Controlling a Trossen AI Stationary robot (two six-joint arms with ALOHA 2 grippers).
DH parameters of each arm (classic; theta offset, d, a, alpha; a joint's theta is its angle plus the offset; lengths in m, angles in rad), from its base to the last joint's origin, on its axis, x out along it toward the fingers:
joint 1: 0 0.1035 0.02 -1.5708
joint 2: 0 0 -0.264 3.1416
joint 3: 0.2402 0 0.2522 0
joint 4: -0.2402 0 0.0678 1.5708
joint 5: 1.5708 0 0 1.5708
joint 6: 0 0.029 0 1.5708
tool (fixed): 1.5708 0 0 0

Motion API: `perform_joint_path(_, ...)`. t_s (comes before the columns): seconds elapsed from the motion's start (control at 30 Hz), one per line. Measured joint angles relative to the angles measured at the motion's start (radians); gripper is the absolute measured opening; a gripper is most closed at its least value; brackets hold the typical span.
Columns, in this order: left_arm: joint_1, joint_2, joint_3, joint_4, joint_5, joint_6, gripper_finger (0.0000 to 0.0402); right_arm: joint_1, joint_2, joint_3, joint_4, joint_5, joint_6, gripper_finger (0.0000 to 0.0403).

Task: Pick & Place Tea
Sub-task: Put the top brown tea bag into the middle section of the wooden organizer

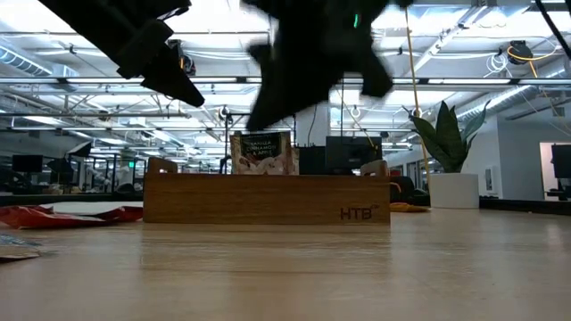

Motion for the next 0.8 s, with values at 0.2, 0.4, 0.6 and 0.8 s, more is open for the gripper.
perform_joint_path(0.2,0.001,0.0,0.0,-0.002,0.0,-0.015,0.0033,-0.042,0.024,-0.04,0.038,0.036,0.046,0.0)
perform_joint_path(0.4,0.001,0.0,0.0,-0.001,0.0,-0.015,0.0033,-0.042,0.022,-0.053,0.032,0.133,0.043,0.0)
perform_joint_path(0.6,0.005,0.0,0.0,-0.001,0.0,-0.011,0.0033,-0.037,0.022,-0.078,0.013,0.133,0.066,0.0)
perform_joint_path(0.8,0.018,0.0,0.0,-0.001,0.0,-0.01,0.0033,-0.032,0.022,-0.097,0.015,0.117,0.07,0.0)
